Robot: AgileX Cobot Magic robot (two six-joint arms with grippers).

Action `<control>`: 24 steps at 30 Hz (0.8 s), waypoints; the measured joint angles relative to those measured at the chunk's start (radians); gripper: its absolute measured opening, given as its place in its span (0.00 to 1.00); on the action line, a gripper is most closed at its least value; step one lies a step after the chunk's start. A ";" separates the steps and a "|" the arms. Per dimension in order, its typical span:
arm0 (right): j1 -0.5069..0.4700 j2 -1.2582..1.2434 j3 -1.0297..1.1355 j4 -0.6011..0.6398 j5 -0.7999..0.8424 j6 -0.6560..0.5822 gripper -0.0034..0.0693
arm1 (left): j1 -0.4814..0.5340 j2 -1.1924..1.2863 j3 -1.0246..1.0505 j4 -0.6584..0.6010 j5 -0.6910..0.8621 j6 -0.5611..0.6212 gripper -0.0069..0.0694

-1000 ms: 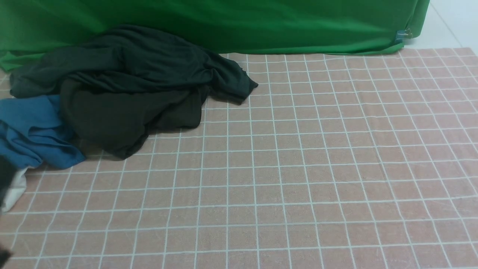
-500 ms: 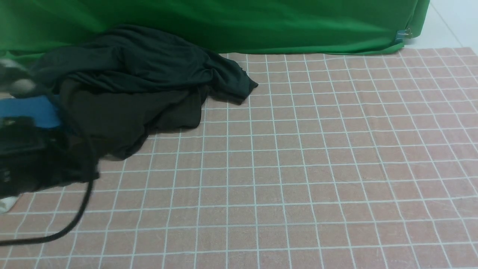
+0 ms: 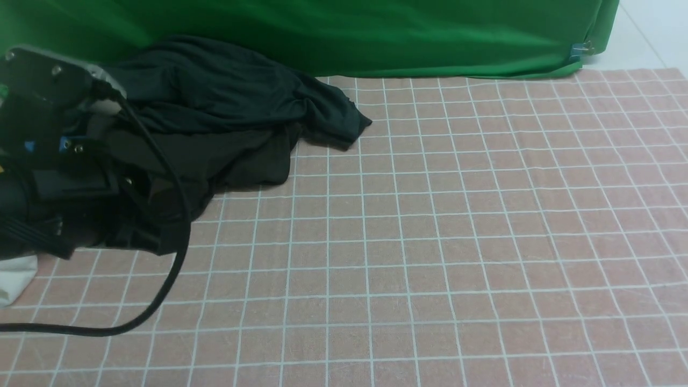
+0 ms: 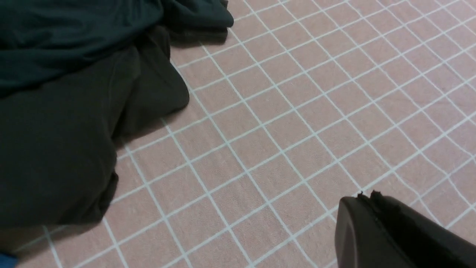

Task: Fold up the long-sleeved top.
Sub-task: Spread the long sleeves with your arms and place them on the tabletop

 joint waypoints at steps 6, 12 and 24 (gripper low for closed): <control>0.167 0.193 -0.300 0.004 0.358 -0.231 0.31 | 0.000 0.042 -0.057 0.002 0.019 0.037 0.11; 0.356 0.477 -0.610 0.003 0.651 -0.498 0.31 | 0.000 0.190 -0.204 0.006 0.080 0.065 0.11; 0.493 0.746 -0.716 -0.024 0.650 -0.666 0.33 | 0.000 0.623 -0.666 0.256 0.157 -0.007 0.12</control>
